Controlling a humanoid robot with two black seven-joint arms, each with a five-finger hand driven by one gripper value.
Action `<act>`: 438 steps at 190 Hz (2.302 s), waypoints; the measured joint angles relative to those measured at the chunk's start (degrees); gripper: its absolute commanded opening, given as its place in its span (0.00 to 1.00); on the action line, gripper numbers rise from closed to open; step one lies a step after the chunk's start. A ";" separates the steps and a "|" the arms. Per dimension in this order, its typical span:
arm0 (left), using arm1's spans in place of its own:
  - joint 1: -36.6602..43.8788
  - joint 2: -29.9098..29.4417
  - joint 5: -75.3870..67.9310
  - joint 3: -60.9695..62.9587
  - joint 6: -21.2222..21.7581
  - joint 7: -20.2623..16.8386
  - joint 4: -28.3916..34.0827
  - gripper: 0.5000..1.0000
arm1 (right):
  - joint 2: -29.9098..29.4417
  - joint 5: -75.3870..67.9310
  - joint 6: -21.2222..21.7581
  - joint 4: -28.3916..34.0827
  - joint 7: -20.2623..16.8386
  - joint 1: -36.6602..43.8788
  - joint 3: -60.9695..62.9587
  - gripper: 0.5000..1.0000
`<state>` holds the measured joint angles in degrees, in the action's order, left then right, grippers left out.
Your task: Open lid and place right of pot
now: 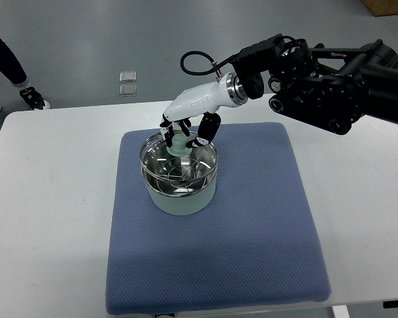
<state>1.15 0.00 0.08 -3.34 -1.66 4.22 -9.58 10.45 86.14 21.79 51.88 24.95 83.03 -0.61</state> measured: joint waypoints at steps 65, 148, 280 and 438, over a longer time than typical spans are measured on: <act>-0.01 0.00 0.01 0.00 0.01 0.00 -0.08 1.00 | 0.54 -1.69 1.33 0.11 0.55 2.50 0.03 0.00; -0.30 0.00 0.01 0.09 -0.10 0.00 -0.17 1.00 | 7.34 -1.76 2.73 0.15 1.75 3.79 -0.02 0.00; -0.54 0.00 0.01 0.15 -0.10 0.00 -0.18 1.00 | 19.23 -0.89 -5.40 -1.35 3.05 -12.14 -0.25 0.05; -0.52 0.00 0.01 0.09 -0.09 0.01 -0.23 1.00 | 7.50 -80.67 7.47 -24.20 -16.37 -25.24 13.78 0.87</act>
<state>0.63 0.00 0.09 -3.25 -1.75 4.22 -9.81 17.94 5.46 29.27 27.68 8.58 57.79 13.17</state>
